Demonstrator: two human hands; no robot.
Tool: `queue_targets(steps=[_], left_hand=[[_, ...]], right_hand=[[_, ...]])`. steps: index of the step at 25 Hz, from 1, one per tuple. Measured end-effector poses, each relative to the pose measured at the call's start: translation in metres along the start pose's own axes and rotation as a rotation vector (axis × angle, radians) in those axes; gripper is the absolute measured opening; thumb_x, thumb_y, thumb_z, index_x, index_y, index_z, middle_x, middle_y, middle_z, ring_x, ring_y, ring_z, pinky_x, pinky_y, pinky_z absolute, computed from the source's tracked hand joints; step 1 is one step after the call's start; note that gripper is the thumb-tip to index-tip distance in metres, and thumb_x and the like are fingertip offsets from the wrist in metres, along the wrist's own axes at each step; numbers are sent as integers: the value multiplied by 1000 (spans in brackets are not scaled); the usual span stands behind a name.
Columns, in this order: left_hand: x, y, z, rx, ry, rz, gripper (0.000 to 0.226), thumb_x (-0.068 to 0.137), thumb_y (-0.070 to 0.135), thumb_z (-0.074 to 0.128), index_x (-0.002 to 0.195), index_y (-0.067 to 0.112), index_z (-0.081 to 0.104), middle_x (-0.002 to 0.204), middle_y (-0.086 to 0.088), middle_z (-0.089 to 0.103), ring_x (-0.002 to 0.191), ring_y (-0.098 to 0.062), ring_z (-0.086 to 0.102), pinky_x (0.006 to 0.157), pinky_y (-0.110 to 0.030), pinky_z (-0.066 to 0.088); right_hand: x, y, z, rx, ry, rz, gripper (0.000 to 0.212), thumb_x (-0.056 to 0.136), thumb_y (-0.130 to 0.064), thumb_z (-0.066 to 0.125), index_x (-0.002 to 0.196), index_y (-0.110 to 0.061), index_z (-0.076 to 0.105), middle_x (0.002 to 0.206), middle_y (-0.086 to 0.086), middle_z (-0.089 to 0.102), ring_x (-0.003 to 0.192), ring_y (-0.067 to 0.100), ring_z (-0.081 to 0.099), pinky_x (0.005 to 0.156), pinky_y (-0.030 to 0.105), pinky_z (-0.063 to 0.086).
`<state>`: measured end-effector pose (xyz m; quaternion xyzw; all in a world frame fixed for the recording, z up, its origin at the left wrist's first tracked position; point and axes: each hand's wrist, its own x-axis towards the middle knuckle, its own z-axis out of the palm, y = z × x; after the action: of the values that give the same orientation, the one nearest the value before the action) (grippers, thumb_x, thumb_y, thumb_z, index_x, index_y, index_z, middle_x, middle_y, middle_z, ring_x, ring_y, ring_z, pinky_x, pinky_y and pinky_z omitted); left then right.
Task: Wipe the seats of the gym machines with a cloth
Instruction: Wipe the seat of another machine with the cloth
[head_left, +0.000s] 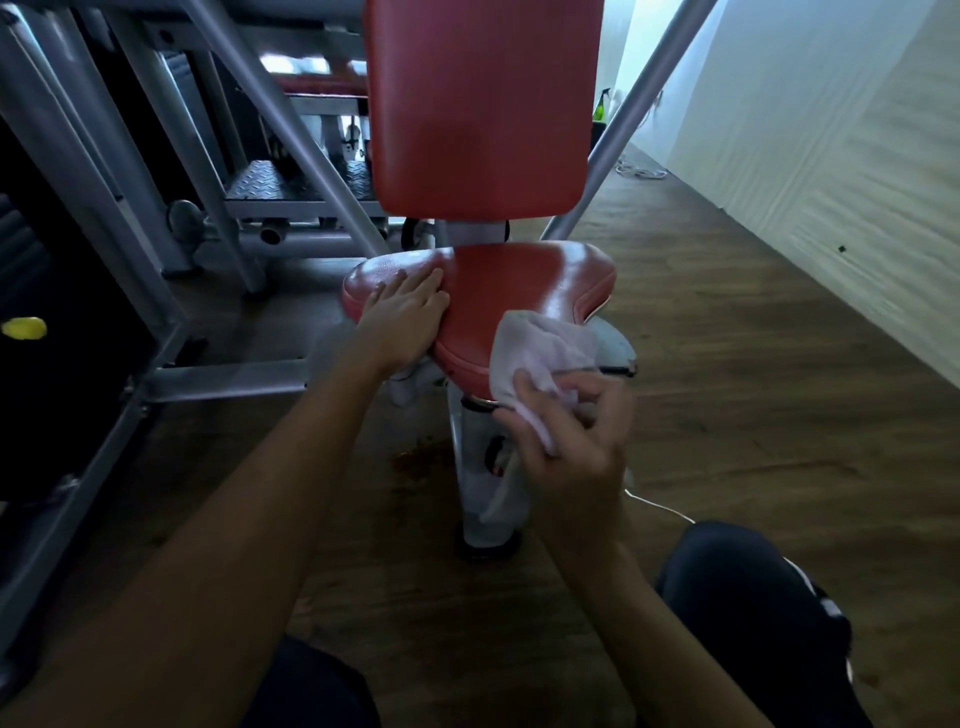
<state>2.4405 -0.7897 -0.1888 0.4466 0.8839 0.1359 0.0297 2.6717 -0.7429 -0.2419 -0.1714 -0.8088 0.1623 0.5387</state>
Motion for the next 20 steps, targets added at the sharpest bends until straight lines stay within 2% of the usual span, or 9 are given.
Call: queue_targets(steps=[2,6,9,13,14,17,18,20], left_hand=[[-2,-1,-1,67,-4,47,51,109,32,16,157,17,26,168,-1,4,155,-31,3,123,-51,4],[1,-5,3,16,-5,16,52,109,34,16,158,19,24,168,2,5,155,-28,3,124,-51,4],[1,-7,5,58,-8,38,50,109,33,17,155,19,29,168,1,6,155,-27,3,124,-52,5],[3,-12,8,-8,-1,0,61,103,44,10,158,22,25,168,6,5,155,-22,3,124,-51,4],[3,-12,9,-38,4,-17,61,102,44,10,158,22,23,168,7,5,155,-21,3,124,-50,4],[1,-10,10,-8,26,4,53,108,36,15,157,21,27,168,6,7,155,-22,3,124,-48,3],[-1,-8,9,12,37,19,50,109,33,17,156,20,29,168,4,8,155,-24,4,124,-49,4],[-3,-7,9,26,55,33,49,109,31,19,156,20,30,168,3,10,155,-24,5,124,-49,5]], right_hand=[[-3,4,1,-7,5,29,29,91,-29,72,112,-9,75,116,7,45,103,25,55,78,40,54],[-4,4,10,54,108,207,20,85,-17,80,100,-5,74,104,10,52,89,23,57,72,40,54],[-8,-2,15,16,114,187,20,86,-18,79,99,-4,71,97,8,52,81,18,54,65,35,54],[5,9,4,56,194,257,35,86,-12,79,119,-4,70,108,14,55,92,14,56,82,13,50],[4,7,7,64,212,272,35,87,-11,78,121,-4,70,114,16,54,98,15,57,85,15,51],[-2,-9,23,92,210,238,29,91,-12,73,118,-3,71,130,17,53,118,25,59,90,37,56],[-3,-11,25,80,201,195,27,91,-11,74,116,-2,71,127,17,56,118,25,59,91,40,56],[-1,-5,19,60,208,130,22,87,-9,78,106,1,73,113,17,60,107,21,63,89,34,56]])
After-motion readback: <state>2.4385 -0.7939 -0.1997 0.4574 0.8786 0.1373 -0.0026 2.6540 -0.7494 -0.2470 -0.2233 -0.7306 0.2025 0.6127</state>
